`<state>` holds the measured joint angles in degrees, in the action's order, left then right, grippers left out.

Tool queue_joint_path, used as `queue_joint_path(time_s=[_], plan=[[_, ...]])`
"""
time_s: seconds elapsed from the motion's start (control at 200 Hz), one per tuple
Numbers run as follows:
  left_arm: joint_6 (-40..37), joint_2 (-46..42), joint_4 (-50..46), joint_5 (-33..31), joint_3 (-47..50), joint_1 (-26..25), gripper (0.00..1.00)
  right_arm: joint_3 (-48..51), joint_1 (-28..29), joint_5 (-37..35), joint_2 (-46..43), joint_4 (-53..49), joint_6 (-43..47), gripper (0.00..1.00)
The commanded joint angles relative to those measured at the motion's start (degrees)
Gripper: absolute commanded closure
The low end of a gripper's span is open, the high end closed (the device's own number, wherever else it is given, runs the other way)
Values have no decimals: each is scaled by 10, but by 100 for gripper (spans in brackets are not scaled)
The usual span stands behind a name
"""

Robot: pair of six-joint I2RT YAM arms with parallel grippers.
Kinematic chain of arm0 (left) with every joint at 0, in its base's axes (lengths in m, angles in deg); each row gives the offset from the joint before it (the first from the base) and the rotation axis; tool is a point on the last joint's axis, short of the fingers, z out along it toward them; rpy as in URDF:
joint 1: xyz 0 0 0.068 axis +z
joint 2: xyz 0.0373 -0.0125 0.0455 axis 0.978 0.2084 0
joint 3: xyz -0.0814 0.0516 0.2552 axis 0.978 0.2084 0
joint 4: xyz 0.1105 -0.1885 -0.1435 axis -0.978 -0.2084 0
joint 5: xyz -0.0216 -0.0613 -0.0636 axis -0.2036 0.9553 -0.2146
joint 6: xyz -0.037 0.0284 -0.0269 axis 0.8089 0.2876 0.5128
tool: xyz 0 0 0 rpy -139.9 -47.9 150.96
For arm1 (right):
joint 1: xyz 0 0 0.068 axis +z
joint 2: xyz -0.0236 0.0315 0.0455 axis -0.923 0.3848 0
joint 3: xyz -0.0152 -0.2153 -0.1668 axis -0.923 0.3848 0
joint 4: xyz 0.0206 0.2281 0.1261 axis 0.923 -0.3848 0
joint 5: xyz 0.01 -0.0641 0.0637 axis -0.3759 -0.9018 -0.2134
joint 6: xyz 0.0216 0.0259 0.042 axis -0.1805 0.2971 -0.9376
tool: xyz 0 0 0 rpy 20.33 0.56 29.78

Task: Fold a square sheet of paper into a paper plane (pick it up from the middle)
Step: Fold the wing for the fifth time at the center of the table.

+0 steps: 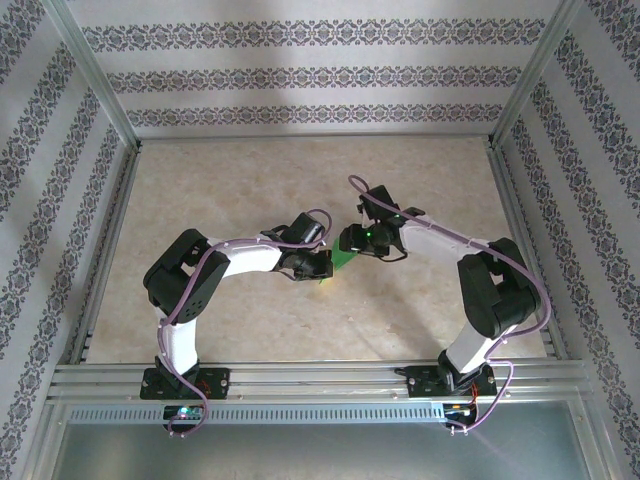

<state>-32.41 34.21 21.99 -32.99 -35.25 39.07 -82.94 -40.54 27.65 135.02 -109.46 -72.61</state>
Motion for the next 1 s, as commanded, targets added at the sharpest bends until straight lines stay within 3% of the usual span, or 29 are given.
queue_joint_path(time_s=[0.0, 0.105, 0.305, 0.745, 0.994], plan=[[7, 7, 2, -4, 15, 2, 97, 4, 9, -84, -1, -21, -19, 33], [7, 7, 4, -3, 15, 3, 97, -15, 8, -85, 27, -21, -14, 28], [7, 5, 8, 1, 17, 3, 97, -48, -3, -91, 76, -25, -4, 29], [6, -16, 38, 22, 14, 5, 96, -46, -13, -102, 126, -49, 4, 48], [5, -29, 68, 24, 1, 9, 92, -44, -13, -104, 142, -54, 10, 52]])
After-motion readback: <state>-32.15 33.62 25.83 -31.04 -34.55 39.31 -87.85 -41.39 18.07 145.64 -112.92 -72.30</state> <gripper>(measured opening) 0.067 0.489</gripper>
